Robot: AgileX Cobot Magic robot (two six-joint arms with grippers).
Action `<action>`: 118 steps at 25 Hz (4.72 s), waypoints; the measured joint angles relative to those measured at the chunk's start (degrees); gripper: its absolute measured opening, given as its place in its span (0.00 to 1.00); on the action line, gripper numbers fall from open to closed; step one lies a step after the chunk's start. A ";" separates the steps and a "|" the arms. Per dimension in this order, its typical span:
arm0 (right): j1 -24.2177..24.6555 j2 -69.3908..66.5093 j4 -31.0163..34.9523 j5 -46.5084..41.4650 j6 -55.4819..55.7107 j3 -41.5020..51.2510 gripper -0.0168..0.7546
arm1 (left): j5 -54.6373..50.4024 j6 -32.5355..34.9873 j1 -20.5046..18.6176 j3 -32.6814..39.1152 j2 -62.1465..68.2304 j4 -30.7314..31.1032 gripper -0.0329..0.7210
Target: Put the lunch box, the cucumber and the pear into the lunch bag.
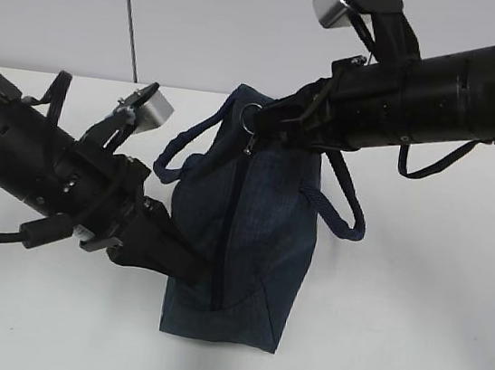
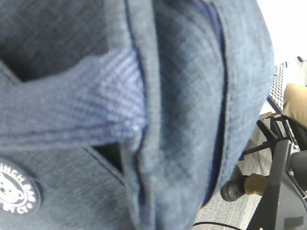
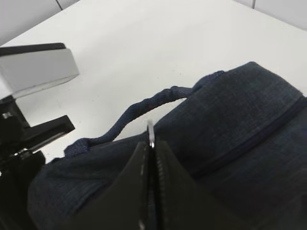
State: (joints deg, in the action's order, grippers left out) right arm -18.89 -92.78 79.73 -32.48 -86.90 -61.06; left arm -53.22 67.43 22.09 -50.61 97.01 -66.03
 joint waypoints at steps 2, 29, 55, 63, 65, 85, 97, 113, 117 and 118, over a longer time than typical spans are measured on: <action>0.11 -0.94 0.12 0.38 0.00 -0.71 0.03 | 0.00 0.00 0.00 0.00 0.00 0.11 0.05; 10.34 -12.77 3.47 -1.68 2.36 -14.25 0.03 | -2.65 -0.18 -0.11 0.00 0.00 1.14 0.04; 10.58 -13.07 3.65 -4.73 2.95 -14.34 0.03 | 2.43 -30.82 -0.11 -1.48 -25.32 7.12 0.69; 10.58 -13.07 3.65 -6.06 3.07 -14.34 0.03 | 5.98 -36.05 -0.11 -15.54 -16.13 10.23 0.69; 10.58 -13.07 3.65 -6.15 3.33 -14.34 0.03 | 5.93 -37.73 -0.11 -19.19 -12.15 13.04 0.69; 10.58 -13.11 3.65 -7.24 3.91 -14.34 0.03 | 2.82 -43.48 -0.11 -34.95 10.82 24.51 0.32; 11.03 -15.78 1.81 -8.97 4.91 -17.79 0.03 | 0.61 -41.77 -0.11 -36.43 10.95 26.91 0.07; 13.09 -22.40 -1.55 -13.37 9.70 -24.48 0.03 | -2.62 -35.52 -0.11 -36.62 9.15 24.53 0.06; 13.22 -23.81 -1.88 -13.37 10.03 -24.70 0.03 | -3.37 -33.07 -0.21 -36.62 9.10 21.95 0.06; 13.22 -24.04 -2.01 -13.37 10.17 -24.70 0.03 | -3.44 -32.67 -0.21 -36.62 9.10 21.53 0.06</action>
State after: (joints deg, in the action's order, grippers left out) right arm -5.67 -116.83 77.72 -45.85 -76.73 -85.76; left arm -56.66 34.76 21.88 -87.23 106.11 -44.50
